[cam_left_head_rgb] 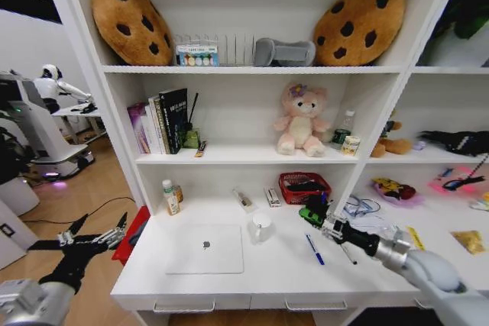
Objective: Organize the objects on the table.
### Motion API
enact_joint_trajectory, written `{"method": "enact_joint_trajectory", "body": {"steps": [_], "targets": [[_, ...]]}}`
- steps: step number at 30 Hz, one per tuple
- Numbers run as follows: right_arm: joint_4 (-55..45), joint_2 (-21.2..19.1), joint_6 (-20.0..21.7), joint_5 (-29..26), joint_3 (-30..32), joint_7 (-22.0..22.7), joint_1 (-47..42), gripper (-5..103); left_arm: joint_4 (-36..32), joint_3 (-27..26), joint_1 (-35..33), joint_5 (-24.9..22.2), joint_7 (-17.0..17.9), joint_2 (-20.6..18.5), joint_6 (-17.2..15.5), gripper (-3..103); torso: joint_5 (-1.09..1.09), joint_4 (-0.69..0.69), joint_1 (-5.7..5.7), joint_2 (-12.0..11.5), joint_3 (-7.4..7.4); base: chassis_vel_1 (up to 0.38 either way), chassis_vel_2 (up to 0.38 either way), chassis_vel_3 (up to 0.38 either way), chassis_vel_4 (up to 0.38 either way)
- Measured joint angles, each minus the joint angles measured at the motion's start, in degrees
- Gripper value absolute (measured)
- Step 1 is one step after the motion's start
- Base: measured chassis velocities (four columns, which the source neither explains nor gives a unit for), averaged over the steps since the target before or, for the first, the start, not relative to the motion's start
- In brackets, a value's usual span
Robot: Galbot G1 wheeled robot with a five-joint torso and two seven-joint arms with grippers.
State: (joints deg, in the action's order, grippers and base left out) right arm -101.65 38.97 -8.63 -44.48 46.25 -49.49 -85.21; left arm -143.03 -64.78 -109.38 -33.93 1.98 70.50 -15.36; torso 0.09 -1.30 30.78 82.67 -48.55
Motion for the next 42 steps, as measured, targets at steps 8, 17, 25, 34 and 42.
{"method": "enact_joint_trajectory", "body": {"steps": [8,17,25,34,42], "targets": [[-2.22,-15.23,7.85,-15.49,0.67,5.98,14.32,37,0.00,0.01,0.01,0.00,-0.04,0.01,0.03,100,-0.12,0.09,0.01,0.00,0.00,0.000,0.000,0.000,0.000],[11.20,-8.89,15.73,-15.42,-38.70,9.37,58.58,37,-0.01,0.02,0.01,0.00,-0.06,0.01,0.02,100,-0.06,0.07,0.02,-0.01,-0.02,0.000,0.000,0.000,0.000],[19.24,0.57,17.39,-14.06,-55.24,9.94,75.45,37,-0.01,0.02,0.01,0.00,-0.06,0.01,0.00,100,-0.10,0.08,0.02,-0.02,-0.02,0.000,0.000,0.000,0.000],[27.54,10.36,20.74,-12.40,-67.55,11.77,84.93,37,0.00,0.02,0.01,0.00,-0.06,0.01,0.00,100,-0.10,0.05,0.02,-0.02,-0.01,0.000,0.000,0.000,0.000],[28.66,12.89,25.47,-11.52,-69.25,15.32,85.70,37,-0.01,0.02,0.01,0.00,-0.06,0.01,0.00,100,-0.09,0.04,0.01,0.00,0.00,0.000,0.000,0.000,0.000]]}}
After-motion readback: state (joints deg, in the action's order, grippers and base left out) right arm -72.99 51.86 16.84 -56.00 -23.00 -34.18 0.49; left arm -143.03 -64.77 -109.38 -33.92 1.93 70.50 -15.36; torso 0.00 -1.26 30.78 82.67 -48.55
